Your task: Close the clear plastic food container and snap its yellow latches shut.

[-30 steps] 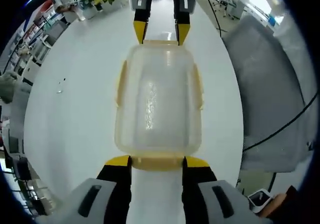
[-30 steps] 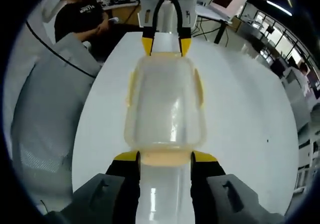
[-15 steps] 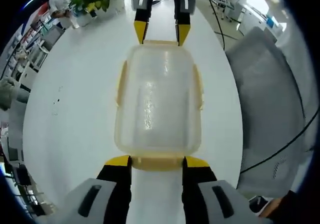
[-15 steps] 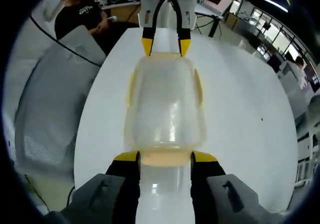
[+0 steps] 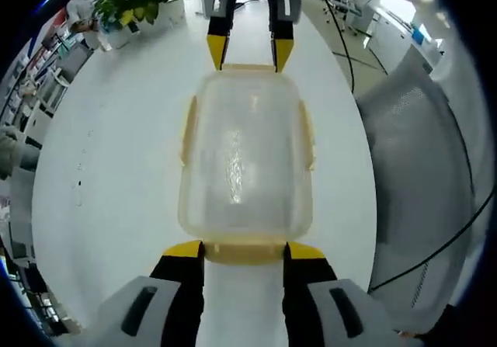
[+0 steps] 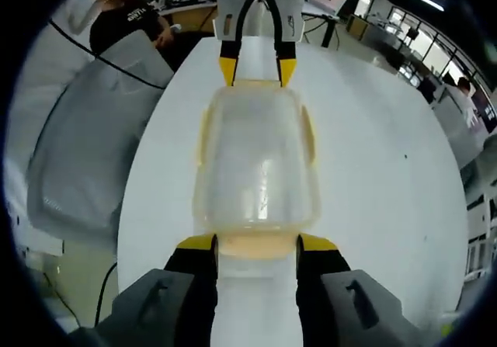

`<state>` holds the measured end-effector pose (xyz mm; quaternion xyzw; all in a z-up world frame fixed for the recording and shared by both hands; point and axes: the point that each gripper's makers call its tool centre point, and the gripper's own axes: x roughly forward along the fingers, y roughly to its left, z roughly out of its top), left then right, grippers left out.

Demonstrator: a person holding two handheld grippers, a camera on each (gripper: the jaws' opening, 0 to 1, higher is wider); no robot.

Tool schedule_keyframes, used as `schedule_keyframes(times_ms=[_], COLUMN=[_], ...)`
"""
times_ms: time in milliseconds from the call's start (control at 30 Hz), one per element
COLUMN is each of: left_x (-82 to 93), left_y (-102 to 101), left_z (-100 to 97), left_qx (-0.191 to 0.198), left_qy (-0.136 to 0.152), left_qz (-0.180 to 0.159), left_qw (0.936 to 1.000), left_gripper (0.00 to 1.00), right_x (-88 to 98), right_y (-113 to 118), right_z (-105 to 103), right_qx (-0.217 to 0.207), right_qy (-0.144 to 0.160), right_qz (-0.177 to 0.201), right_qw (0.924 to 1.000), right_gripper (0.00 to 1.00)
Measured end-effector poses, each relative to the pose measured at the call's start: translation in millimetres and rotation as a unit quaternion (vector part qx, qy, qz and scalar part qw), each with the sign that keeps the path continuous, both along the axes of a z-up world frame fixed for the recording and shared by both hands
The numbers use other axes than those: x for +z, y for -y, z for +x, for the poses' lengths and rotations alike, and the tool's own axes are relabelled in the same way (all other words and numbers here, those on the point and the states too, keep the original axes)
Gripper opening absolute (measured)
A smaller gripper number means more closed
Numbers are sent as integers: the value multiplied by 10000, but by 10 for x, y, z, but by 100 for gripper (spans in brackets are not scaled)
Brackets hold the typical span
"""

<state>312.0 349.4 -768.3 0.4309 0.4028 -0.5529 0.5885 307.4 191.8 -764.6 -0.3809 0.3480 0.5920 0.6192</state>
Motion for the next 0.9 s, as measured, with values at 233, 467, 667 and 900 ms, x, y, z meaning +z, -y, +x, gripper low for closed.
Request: schedule_keyframes(times_ms=[233,467,667,900], left_x=[-56,-91,-151,-163], left_y=[179,308,339,346], left_z=[12,19,-8,-40], left_qx=[6,5,16,64], left_qy=[-59,-116,-186,-252], left_qz=[38,72,165,227], left_qw=[10000,9999,9997,9994], left_gripper=[34,34,34,34], right_x=[-74,-140,-184,-180], right_y=[198,334,371,372], right_z=[-17,-24,-49,-58], right_qx=[6,-6,13,62], right_qy=[-83,-155,-234,-295], right_qz=[-11,15,56,104], right_qw=[10000,9999,9997,9995], right_gripper=[36,36,36,36])
